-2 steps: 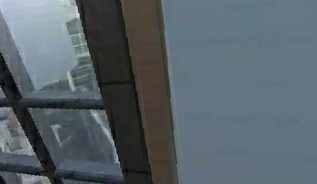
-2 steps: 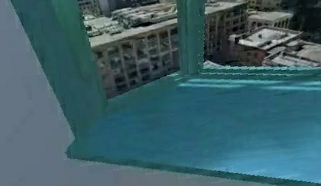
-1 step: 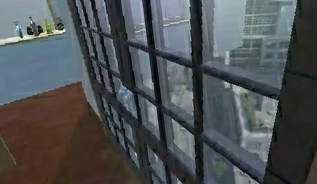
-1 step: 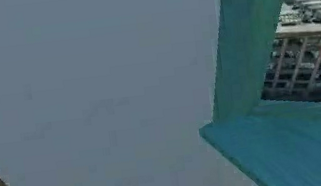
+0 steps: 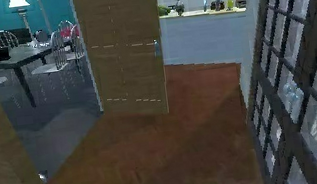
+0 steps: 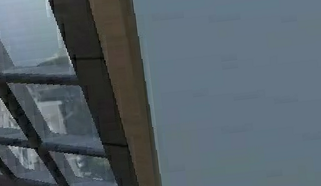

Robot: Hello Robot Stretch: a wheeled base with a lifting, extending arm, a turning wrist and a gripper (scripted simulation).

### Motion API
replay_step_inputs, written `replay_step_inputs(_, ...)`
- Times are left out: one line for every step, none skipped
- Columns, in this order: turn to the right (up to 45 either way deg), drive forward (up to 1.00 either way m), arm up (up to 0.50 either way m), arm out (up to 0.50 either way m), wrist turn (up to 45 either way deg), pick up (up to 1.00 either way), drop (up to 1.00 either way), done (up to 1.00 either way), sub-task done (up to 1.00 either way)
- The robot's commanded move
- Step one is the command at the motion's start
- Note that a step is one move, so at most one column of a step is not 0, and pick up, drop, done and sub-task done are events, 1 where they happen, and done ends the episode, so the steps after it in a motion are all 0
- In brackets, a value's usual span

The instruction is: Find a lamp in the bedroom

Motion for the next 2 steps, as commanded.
replay_step_inputs(0.0, 0.9, 0.0, 0.0, 0.0, 0.0, 0.0, 0.0, 0.0)
replay_step_inputs(-39.0, 0.0, 0.0, 0.0, 0.0, 0.0, 0.0, 0.0, 0.0)
